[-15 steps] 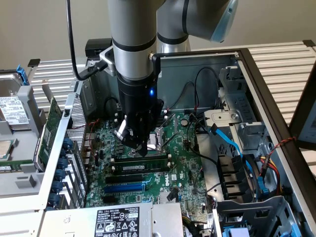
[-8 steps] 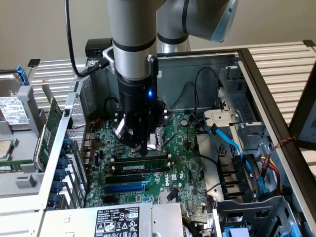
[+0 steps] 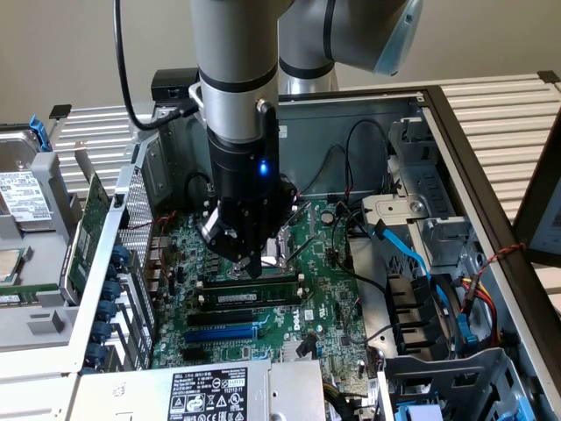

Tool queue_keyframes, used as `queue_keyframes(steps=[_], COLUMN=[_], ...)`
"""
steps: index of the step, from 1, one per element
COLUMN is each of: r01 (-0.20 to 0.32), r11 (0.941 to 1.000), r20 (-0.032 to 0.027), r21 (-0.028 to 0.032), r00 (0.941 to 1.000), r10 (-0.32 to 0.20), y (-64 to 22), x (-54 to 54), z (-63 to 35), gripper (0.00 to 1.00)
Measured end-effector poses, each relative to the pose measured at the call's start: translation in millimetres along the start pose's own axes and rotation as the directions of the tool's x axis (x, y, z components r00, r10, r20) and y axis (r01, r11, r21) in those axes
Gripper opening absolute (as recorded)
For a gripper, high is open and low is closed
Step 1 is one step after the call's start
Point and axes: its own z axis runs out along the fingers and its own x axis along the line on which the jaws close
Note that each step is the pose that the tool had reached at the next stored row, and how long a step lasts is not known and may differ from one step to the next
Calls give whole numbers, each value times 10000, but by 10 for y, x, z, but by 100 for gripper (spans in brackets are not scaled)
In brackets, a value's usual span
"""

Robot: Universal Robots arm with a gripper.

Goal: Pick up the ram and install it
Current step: 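Press down the ram until it locks into place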

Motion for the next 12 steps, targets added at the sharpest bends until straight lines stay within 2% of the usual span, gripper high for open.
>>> queue_keyframes(steps=[6,12], r01=[-834,-1536], r11=[9965,9881], r20=[12,-1], r21=[9,75], r00=[9965,9881], r10=[834,1536], y=[0,0], x=[0,0], z=[4,8], gripper=[11,11])
